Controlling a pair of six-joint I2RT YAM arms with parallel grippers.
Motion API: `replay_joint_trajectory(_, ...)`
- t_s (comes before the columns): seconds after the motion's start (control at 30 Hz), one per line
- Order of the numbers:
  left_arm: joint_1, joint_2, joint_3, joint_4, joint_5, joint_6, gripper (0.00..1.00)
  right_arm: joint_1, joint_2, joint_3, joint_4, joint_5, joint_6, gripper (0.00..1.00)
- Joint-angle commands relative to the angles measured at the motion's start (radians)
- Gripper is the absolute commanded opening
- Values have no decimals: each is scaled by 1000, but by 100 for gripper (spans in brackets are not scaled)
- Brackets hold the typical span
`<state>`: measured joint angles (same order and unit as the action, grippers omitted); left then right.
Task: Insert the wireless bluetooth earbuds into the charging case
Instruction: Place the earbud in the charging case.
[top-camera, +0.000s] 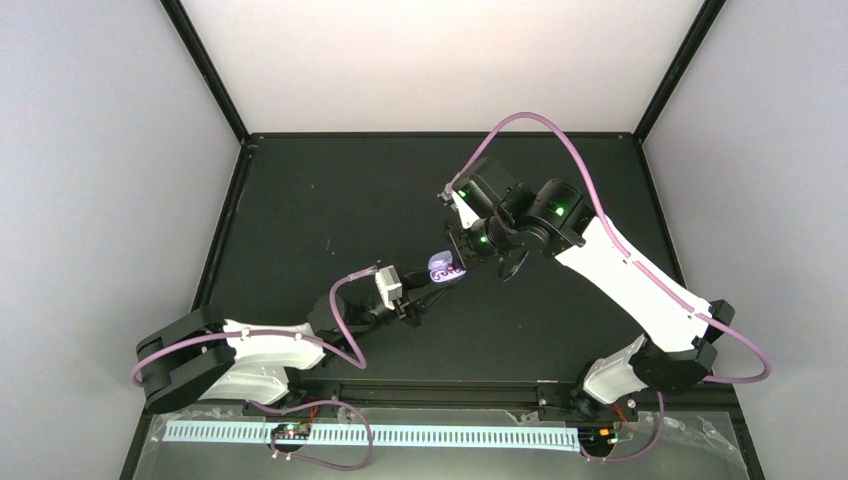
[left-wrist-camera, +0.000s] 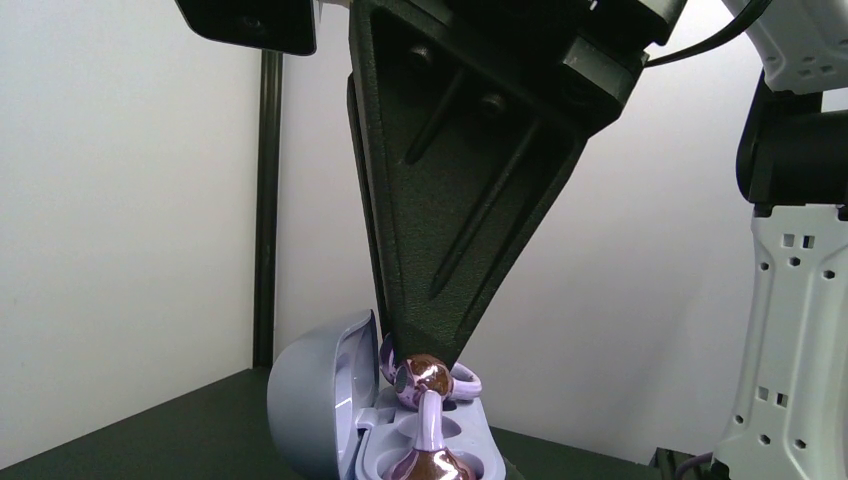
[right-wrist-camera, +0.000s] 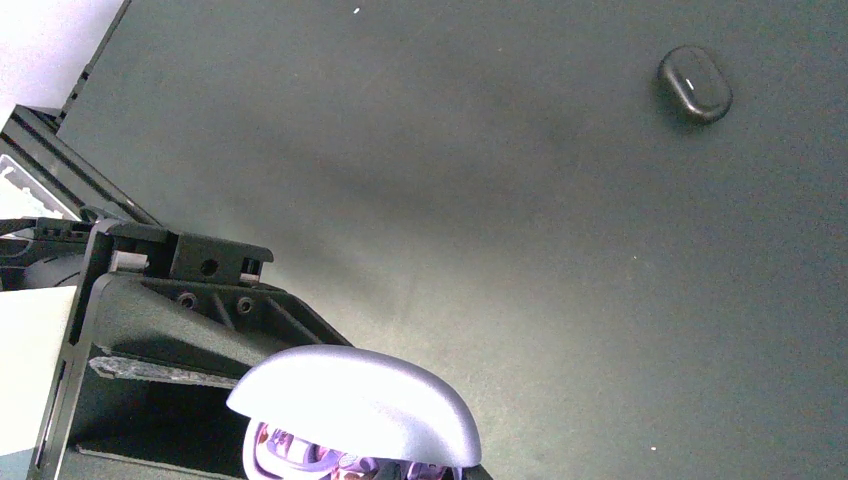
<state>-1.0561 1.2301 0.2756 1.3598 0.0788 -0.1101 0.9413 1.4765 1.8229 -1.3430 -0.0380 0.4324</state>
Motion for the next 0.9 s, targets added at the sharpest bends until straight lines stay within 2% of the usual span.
replay_joint_trajectory(0.0,-8,-19,14,71,10,-16,2,2,4,19,-13,8,14,15)
replay_joint_trajectory(0.87,-10,-23,10,69,10,-17,1,2,-2,60,-19,47,26,17)
